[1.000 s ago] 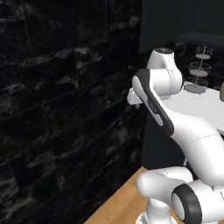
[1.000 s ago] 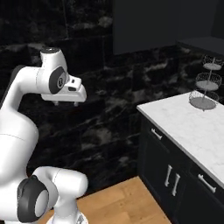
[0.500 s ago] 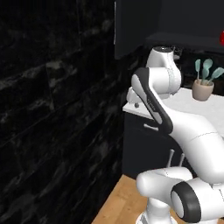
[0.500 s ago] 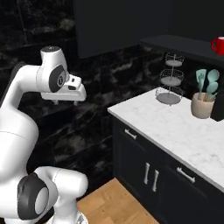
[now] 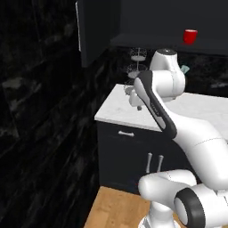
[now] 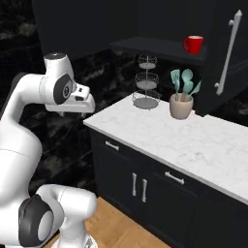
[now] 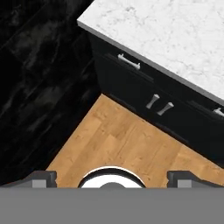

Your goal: Gather all objects into one cabinet and sort the glasses and bowls to opposite sides.

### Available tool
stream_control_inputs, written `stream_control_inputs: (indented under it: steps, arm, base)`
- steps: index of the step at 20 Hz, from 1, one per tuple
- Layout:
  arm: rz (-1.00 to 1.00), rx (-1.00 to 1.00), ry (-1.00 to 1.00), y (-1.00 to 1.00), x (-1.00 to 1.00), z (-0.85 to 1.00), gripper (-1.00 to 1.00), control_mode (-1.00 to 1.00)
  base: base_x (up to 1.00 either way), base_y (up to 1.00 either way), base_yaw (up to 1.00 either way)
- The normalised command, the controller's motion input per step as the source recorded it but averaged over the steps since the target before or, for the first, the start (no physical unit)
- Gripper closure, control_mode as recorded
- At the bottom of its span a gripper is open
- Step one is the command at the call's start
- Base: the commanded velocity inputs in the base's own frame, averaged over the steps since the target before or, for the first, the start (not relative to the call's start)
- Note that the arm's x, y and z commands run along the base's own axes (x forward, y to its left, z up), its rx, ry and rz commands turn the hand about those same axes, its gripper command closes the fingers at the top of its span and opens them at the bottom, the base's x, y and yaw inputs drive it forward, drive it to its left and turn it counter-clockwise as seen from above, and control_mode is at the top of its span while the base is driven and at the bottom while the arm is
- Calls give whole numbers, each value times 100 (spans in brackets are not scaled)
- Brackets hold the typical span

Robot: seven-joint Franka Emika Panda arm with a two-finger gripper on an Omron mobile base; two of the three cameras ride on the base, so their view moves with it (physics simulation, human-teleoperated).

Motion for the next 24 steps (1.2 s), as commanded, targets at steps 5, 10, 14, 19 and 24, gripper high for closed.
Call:
stream_control_inputs:
  steps: [5, 10, 14, 19, 24]
  arm:
    - [0, 0, 0, 0, 0, 0, -100, 100]
    - [0, 0, 0, 0, 0, 0, -100, 100]
    - [0, 0, 0, 0, 0, 0, -100, 100]
    - [0, 0, 0, 0, 0, 0, -100, 100]
    - [0, 0, 0, 0, 0, 0, -100, 100]
  base:
    - [73, -7, -40]
    - [88, -2, -36]
    - [90, 0, -34]
    - [84, 13, -36]
    - [36, 41, -39]
